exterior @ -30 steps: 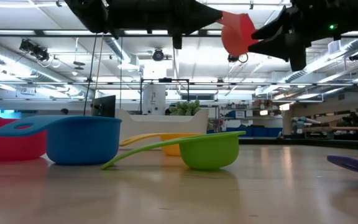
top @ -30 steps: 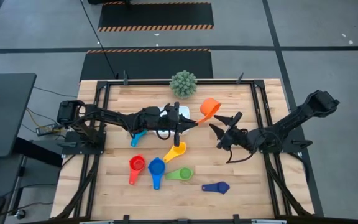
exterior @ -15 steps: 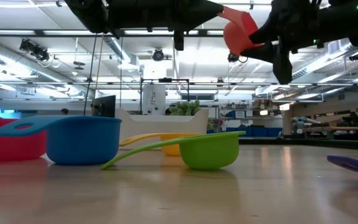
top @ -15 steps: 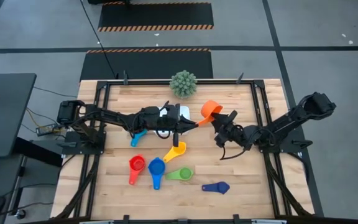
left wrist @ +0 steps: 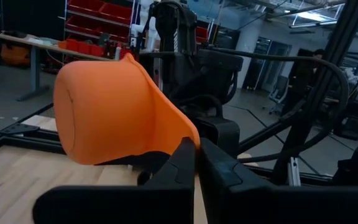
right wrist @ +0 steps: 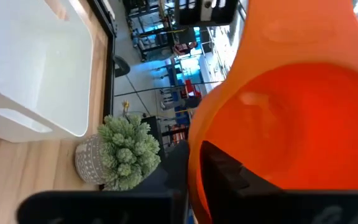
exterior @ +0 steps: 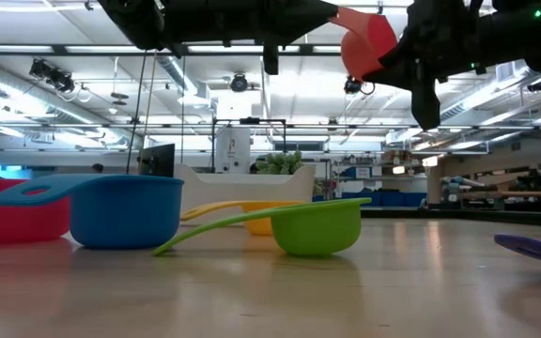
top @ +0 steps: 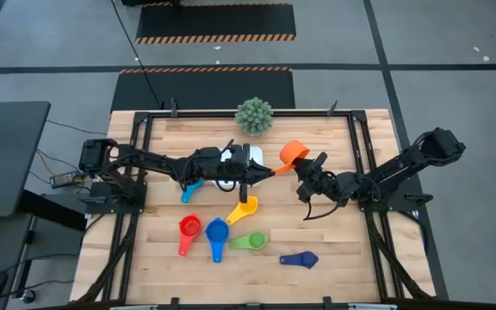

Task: Nest measuring cups in basket
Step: Adjust the orange nesting cup

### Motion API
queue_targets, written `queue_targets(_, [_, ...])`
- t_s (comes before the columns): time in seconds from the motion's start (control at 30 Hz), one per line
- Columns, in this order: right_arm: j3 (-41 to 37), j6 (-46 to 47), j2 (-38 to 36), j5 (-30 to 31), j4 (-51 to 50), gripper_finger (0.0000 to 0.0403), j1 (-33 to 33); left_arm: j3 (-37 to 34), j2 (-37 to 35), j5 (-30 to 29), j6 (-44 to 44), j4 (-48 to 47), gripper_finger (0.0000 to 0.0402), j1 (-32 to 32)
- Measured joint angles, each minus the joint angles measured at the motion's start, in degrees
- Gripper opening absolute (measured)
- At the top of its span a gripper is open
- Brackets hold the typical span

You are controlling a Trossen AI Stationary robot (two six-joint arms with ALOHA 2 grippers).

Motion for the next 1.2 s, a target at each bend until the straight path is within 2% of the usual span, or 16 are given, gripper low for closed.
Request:
queue_targets(0.3, [0.0,0.0,0.0,0.0,-0.8,0.0026,0.0,0.0,0.0,0.4,1.1,0.0,0.0019,0.0])
queue_targets(0.5, [0.1,0.6,-0.1,1.0,-0.3,0.0023,0.0,-0.1,0.1,0.0,1.0,-0.7,0.0094,0.0])
queue_targets(0.67, [0.1,2.0,-0.1,3.2,-2.1,0.0023,1.1,-0.1,-1.6,-0.3,7.0,-3.1,0.0149,0.0])
queue_targets(0.8, [0.1,6.0,-0.1,3.9,-5.7,0.0023,2.5,-0.1,-4.1,-0.5,12.6,-10.4,0.0167,0.0])
queue_targets(1.2, [0.0,22.2,-0.1,2.4,-16.8,0.0023,3.2,-0.1,-10.4,-7.1,22.3,-30.1,0.0169,0.0])
